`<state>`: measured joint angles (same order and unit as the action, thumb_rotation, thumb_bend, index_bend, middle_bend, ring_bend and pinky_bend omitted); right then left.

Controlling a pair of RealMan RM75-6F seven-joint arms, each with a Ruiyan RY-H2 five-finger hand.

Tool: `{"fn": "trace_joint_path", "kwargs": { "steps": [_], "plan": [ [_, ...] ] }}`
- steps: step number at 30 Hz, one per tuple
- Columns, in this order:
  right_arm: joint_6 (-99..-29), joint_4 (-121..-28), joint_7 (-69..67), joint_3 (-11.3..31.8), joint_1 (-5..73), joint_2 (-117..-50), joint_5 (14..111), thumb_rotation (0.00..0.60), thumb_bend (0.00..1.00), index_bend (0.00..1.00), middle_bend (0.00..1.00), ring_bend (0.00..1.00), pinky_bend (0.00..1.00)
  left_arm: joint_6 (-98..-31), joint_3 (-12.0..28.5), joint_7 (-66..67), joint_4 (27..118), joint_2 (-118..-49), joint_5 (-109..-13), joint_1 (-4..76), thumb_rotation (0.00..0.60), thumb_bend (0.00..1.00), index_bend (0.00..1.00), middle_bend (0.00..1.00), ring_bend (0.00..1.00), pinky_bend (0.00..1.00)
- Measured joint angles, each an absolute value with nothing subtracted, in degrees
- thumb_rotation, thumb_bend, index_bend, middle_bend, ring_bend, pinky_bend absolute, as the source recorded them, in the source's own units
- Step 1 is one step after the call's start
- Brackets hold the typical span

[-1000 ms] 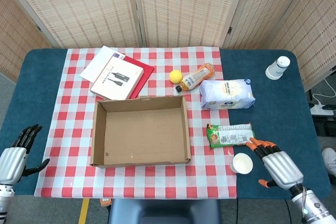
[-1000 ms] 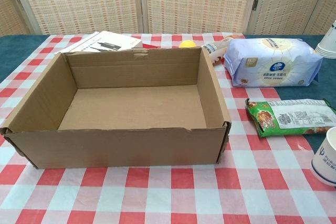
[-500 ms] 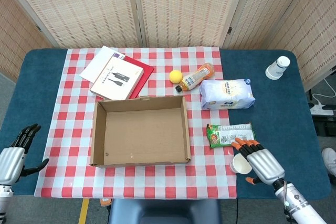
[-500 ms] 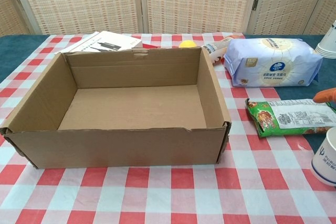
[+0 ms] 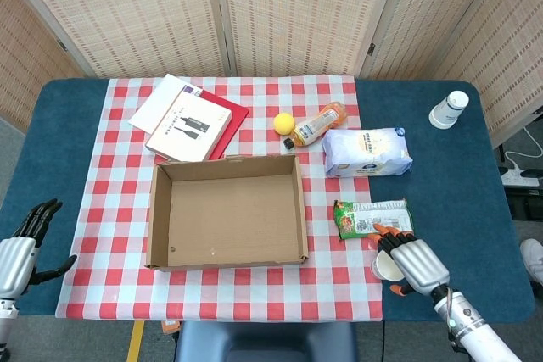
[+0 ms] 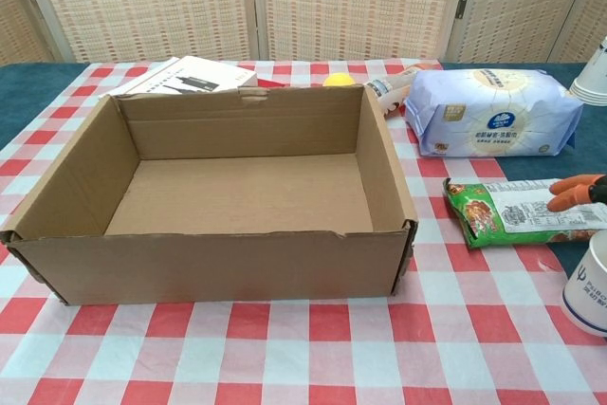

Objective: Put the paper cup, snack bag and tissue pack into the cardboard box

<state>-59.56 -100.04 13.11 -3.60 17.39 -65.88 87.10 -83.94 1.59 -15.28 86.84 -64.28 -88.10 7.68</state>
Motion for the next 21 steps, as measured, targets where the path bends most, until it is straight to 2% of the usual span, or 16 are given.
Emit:
{"fn": "trace_joint_path", "kwargs": {
  "steps": [6, 13, 21],
  "plan": [
    [-59.1, -98.2, 13.2, -3.7, 17.8, -68.0, 86.6, 0.6, 0.0, 0.24, 0.11, 0.09, 0.34, -83.9, 1.6, -15.7, 86.7, -64.3, -88.1, 7.7, 0.6, 0.23, 0.06, 0.01, 0.0, 0.23],
    [-60.4, -97.4, 12.9, -3.7, 17.9, -69.0, 87.1, 0.6, 0.0, 0.33, 0.2, 0.22, 0.45, -83.8, 1.6, -15.9, 86.6, -64.2, -88.1, 7.7, 0.6, 0.23, 0.06, 0.01, 0.0, 0.23],
    [-60.8, -96.7, 13.4, -3.7, 17.8, -69.7, 86.3, 0.6, 0.0, 0.39, 0.24, 0.26, 0.47, -83.7, 1.6, -15.8, 86.6, -64.3, -88.1, 7.7, 0.6, 0.23, 0.06, 0.01, 0.0, 0.23]
  ]
}}
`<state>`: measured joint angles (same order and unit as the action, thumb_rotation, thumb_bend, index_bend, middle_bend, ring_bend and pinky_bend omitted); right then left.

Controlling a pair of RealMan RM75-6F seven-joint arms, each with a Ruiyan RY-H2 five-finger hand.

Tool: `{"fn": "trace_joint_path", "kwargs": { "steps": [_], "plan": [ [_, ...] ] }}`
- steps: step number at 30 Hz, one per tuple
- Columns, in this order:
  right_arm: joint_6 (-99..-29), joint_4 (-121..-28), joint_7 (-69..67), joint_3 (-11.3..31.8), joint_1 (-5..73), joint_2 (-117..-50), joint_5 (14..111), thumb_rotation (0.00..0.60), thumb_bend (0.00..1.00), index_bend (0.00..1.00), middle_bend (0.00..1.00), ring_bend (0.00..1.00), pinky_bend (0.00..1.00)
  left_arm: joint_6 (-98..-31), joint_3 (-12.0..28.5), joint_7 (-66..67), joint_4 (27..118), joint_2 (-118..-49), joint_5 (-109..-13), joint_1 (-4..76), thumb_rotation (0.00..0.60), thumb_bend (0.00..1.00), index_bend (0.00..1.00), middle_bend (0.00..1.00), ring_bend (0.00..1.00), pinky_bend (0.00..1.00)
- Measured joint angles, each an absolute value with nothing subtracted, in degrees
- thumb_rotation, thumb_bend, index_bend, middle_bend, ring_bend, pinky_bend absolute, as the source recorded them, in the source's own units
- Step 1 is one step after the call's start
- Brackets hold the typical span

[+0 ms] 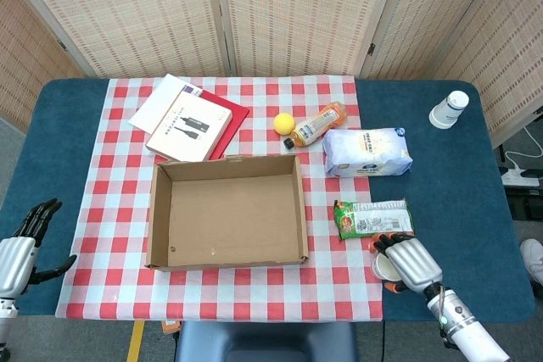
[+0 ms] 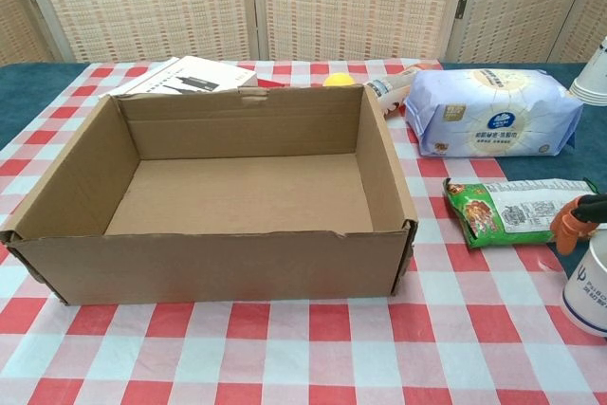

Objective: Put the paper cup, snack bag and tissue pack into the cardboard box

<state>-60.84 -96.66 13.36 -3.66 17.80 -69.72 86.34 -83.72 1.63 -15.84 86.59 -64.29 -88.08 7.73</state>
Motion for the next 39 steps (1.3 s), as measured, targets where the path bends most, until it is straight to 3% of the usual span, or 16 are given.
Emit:
{"fn": "trace_joint_path", "kwargs": {
  "steps": [6, 27, 39],
  "plan": [
    [-61.6, -96.3, 13.4, -3.6, 17.8, -70.2, 86.5, 0.6, 0.0, 0.49, 0.3, 0.33, 0.53, -83.5, 1.6, -15.8, 86.5, -64.4, -88.1, 7.8, 0.6, 0.23, 0.06, 0.01, 0.0, 0.23],
    [-63.5, -96.0, 14.1, -3.2, 17.7, -70.8, 86.1, 0.6, 0.05, 0.63, 0.39, 0.44, 0.63, -83.2, 1.6, -16.1, 86.2, -64.4, -87.9, 7.9, 0.6, 0.23, 0.06, 0.01, 0.0, 0.23],
    [-66.9, -106.0, 15.9, 1.3, 19.2, -62.7, 86.1, 0.6, 0.06, 0.64, 0.41, 0.45, 0.64, -82.6, 1.7, -16.1, 86.1, -64.4, -87.5, 8.0, 0.6, 0.23, 0.06, 0.01, 0.0, 0.23]
  ]
}}
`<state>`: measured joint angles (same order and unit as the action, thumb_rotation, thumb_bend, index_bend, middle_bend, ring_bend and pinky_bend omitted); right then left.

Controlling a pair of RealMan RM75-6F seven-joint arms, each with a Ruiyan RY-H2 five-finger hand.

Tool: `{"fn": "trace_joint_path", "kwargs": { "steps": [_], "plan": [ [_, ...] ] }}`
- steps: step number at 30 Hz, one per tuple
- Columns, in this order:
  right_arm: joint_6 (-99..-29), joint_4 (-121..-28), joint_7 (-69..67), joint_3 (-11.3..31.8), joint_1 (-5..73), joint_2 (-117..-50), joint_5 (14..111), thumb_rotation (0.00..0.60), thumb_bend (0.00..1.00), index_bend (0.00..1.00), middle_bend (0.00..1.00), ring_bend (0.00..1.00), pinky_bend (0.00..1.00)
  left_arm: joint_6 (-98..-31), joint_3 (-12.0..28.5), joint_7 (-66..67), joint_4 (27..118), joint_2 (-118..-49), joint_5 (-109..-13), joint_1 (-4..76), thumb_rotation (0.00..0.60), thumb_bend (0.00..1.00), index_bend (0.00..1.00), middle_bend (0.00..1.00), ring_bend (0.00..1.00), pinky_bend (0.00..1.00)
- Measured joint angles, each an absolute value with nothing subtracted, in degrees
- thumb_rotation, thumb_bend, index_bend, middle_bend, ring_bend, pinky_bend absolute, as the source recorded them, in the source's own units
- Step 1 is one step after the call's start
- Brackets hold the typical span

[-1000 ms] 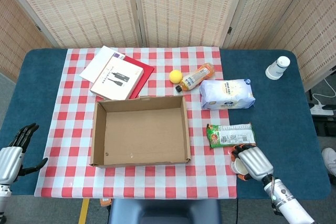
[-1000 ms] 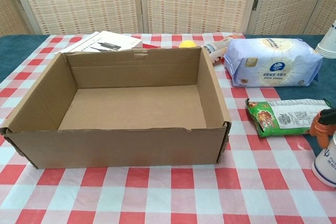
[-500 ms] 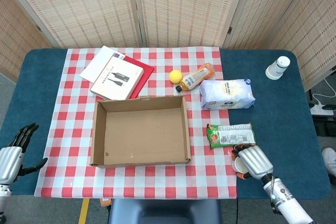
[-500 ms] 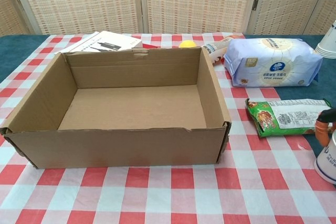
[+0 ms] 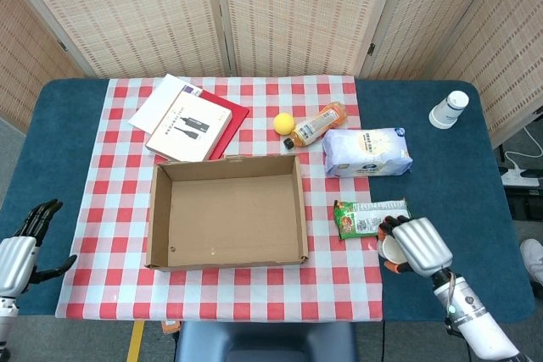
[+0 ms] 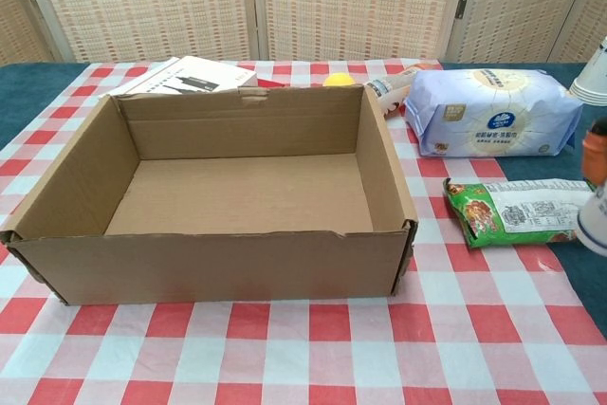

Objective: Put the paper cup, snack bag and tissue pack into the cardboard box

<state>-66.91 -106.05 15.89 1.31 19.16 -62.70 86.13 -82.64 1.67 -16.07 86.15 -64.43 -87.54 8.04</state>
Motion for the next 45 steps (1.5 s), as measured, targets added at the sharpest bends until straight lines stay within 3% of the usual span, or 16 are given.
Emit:
{"fn": "trace_joint_path", "kwargs": {
  "steps": [5, 10, 17, 27, 28, 29, 30, 32, 37, 45],
  "plan": [
    [-66.3, -114.1, 19.4, 7.4, 23.7, -58.8, 85.0, 0.6, 0.06, 0.61, 0.41, 0.46, 0.65, -82.4, 1.6, -15.7, 86.1, -64.6, -87.5, 8.1, 0.6, 0.23, 0.06, 0.01, 0.0, 0.23],
    [-62.6, -117.0, 23.5, 13.5, 31.1, -59.6, 81.6, 0.6, 0.06, 0.61, 0.42, 0.46, 0.65, -82.2, 1.6, -15.4, 86.0, -64.8, -87.5, 8.2, 0.6, 0.23, 0.06, 0.01, 0.0, 0.23],
    [-57.5, -113.5, 25.9, 18.3, 42.5, -70.6, 74.3, 0.6, 0.06, 0.63, 0.42, 0.46, 0.65, -82.7, 1.7, -15.9, 86.0, -64.6, -87.4, 8.0, 0.6, 0.23, 0.06, 0.01, 0.0, 0.23],
    [-54.1, -98.9, 25.3, 20.2, 52.9, -89.0, 69.1, 0.6, 0.05, 0.58, 0.42, 0.42, 0.63, -82.3, 1.7, -17.2, 85.6, -64.3, -87.4, 8.1, 0.6, 0.23, 0.06, 0.01, 0.0, 0.23],
    [-53.8, -97.8, 24.6, 20.3, 53.6, -90.1, 68.8, 0.6, 0.05, 0.52, 0.41, 0.37, 0.57, -82.3, 1.6, -17.3, 85.6, -64.3, -87.4, 8.1, 0.6, 0.23, 0.06, 0.01, 0.0, 0.23],
    [-53.3, -96.7, 23.8, 20.3, 54.4, -91.1, 68.4, 0.6, 0.03, 0.36, 0.34, 0.24, 0.41, -82.3, 1.6, -17.4, 85.6, -64.3, -87.5, 8.1, 0.6, 0.23, 0.06, 0.01, 0.0, 0.23],
    [-52.6, -96.2, 23.3, 20.3, 54.9, -91.4, 68.0, 0.6, 0.01, 0.2, 0.22, 0.12, 0.23, -82.4, 1.6, -17.6, 85.5, -64.3, -87.5, 8.1, 0.6, 0.23, 0.06, 0.01, 0.0, 0.23],
    [-50.3, -96.1, 23.2, 19.9, 55.5, -91.1, 66.2, 0.6, 0.0, 0.01, 0.03, 0.0, 0.01, -82.4, 1.6, -17.8, 85.4, -64.2, -87.5, 8.1, 0.6, 0.23, 0.06, 0.01, 0.0, 0.23],
    [-47.7, -97.0, 25.5, 19.2, 57.1, -89.6, 61.0, 0.6, 0.0, 0.0, 0.0, 0.0, 0.0, -82.6, 1.7, -18.2, 85.3, -64.1, -87.6, 8.0, 0.6, 0.23, 0.06, 0.01, 0.0, 0.23],
    [-53.9, -101.8, 28.7, 18.2, 55.6, -83.5, 61.9, 0.6, 0.0, 0.0, 0.0, 0.0, 0.0, -82.6, 1.7, -18.4, 85.3, -64.1, -87.5, 8.0, 0.6, 0.23, 0.06, 0.01, 0.0, 0.23]
  ]
}}
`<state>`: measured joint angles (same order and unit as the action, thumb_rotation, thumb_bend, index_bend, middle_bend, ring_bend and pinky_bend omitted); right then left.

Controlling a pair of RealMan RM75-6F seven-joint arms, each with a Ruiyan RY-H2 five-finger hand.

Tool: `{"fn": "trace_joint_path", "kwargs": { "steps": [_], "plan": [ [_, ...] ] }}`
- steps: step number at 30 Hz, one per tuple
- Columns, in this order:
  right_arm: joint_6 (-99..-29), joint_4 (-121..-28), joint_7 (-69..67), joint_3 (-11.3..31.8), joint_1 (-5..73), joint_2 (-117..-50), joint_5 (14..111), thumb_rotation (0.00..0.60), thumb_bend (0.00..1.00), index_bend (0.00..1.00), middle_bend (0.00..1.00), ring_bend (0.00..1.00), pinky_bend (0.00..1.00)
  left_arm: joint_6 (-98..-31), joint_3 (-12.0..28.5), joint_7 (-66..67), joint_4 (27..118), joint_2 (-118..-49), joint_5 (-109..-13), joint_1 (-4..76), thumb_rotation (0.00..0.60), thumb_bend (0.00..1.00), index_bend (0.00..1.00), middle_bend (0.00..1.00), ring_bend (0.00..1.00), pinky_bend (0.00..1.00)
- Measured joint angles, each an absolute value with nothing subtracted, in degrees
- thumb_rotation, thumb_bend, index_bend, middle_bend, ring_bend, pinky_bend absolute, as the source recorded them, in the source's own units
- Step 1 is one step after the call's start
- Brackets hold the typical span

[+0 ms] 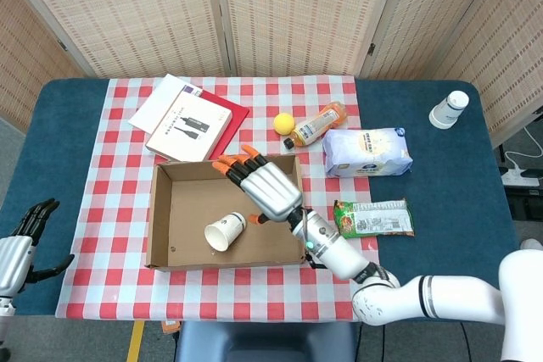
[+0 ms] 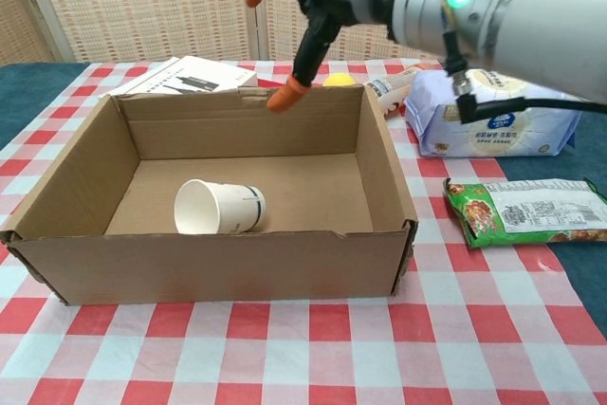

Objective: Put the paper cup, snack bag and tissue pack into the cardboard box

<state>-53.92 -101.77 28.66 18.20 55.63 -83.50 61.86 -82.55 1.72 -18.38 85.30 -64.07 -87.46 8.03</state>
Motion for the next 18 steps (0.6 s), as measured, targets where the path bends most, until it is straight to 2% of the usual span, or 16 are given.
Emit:
{"fn": "trace_joint_path", "kwargs": {
  "steps": [7, 11, 14, 18],
  "plan": [
    [-56.8, -110.0, 29.5, 14.8, 49.5, -69.8, 62.3, 0.6, 0.0, 0.0, 0.0, 0.0, 0.12, -82.0, 1.7, -18.0, 85.5, -64.2, -87.5, 8.3, 0.6, 0.23, 0.06, 0.01, 0.0, 0.23],
    [-59.1, -113.3, 27.6, 9.4, 42.8, -62.0, 66.1, 0.6, 0.0, 0.04, 0.01, 0.0, 0.18, -82.2, 1.7, -17.7, 85.7, -64.3, -87.5, 8.3, 0.6, 0.23, 0.05, 0.01, 0.0, 0.23],
    [-60.5, -112.9, 24.3, 5.6, 38.7, -60.2, 70.3, 0.6, 0.0, 0.08, 0.02, 0.01, 0.18, -82.0, 1.6, -17.4, 85.8, -64.3, -87.5, 8.3, 0.6, 0.23, 0.06, 0.01, 0.0, 0.23],
    [-61.7, -108.9, 18.4, 1.9, 34.8, -59.9, 74.7, 0.6, 0.0, 0.08, 0.04, 0.01, 0.19, -81.9, 1.6, -17.0, 85.9, -64.4, -87.5, 8.4, 0.6, 0.23, 0.06, 0.01, 0.0, 0.23]
  ]
}}
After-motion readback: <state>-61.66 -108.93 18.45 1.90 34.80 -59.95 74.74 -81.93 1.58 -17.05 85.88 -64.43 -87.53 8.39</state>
